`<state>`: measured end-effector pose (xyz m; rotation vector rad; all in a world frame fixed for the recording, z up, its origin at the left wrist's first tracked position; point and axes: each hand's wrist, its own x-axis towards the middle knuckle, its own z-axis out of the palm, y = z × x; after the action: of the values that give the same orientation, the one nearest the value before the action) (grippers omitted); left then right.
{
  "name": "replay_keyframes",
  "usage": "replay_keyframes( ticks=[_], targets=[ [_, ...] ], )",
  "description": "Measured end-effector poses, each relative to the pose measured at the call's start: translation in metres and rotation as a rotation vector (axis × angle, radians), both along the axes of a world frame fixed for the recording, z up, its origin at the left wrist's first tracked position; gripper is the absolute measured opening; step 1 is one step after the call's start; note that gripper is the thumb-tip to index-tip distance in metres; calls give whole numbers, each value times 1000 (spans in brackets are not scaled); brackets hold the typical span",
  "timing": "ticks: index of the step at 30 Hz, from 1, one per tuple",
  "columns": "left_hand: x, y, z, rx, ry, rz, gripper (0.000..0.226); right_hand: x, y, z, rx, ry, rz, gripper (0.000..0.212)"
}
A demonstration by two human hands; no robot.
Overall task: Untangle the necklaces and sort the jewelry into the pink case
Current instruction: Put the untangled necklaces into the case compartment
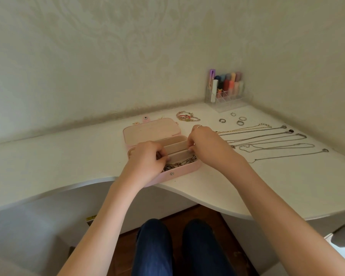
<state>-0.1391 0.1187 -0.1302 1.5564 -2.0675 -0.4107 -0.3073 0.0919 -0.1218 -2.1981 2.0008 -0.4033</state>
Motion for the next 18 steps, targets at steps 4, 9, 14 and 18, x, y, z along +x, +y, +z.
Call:
replay_keyframes(
  ticks=[4,9,14,18],
  targets=[
    [0,0,-1,0,6,-3,23,-2,0,-5,-32,10,0,14],
    [-1,2,-2,-30,-6,2,14,-1,9,-5,-87,9,1,13],
    [-1,4,-1,-30,-21,12,14,-3,18,-1,-107,-17,24,13],
    [-2,5,0,-22,-32,23,14,-4,21,0,-91,-53,23,13]
  ],
)
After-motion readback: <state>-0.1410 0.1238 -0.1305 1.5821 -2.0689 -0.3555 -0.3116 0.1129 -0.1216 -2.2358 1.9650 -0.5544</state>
